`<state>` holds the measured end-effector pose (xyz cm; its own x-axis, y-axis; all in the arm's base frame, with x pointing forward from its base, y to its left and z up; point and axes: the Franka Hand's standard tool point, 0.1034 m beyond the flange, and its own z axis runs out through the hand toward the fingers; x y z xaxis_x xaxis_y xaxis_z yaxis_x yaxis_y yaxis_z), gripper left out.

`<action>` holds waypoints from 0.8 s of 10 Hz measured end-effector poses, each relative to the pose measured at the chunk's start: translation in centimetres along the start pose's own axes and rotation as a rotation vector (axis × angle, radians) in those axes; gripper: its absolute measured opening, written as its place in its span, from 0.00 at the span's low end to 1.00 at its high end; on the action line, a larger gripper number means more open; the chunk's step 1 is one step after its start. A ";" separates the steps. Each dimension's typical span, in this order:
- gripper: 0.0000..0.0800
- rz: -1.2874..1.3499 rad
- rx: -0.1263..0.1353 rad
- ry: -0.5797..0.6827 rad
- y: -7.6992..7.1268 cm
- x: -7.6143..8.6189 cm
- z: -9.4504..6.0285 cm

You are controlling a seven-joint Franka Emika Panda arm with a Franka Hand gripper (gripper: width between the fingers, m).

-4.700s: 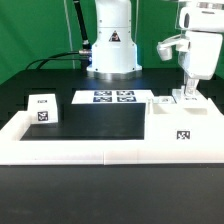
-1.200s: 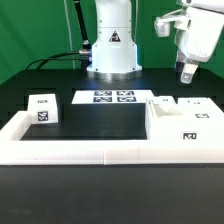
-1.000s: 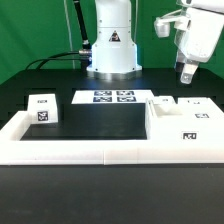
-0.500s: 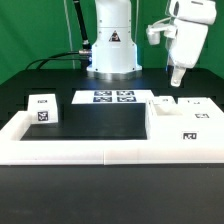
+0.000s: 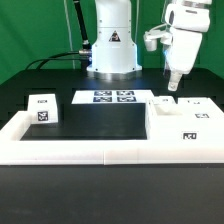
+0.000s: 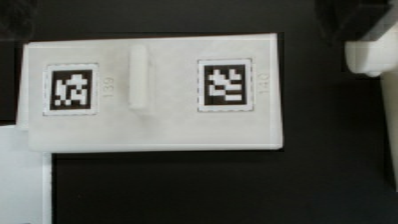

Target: Assemble cabinet

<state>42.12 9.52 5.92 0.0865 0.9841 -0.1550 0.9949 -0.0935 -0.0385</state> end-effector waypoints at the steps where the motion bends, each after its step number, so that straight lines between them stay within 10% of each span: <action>1: 1.00 -0.001 -0.003 0.017 -0.5 0.2 0.6; 8: 1.00 -0.014 0.046 0.038 -2.5 0.2 4.1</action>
Offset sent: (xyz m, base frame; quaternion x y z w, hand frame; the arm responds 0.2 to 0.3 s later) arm -0.0151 0.0040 -0.0191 0.0036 0.0206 0.0078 0.9998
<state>39.42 9.33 1.98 0.0753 0.9903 -0.1169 0.9926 -0.0857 -0.0862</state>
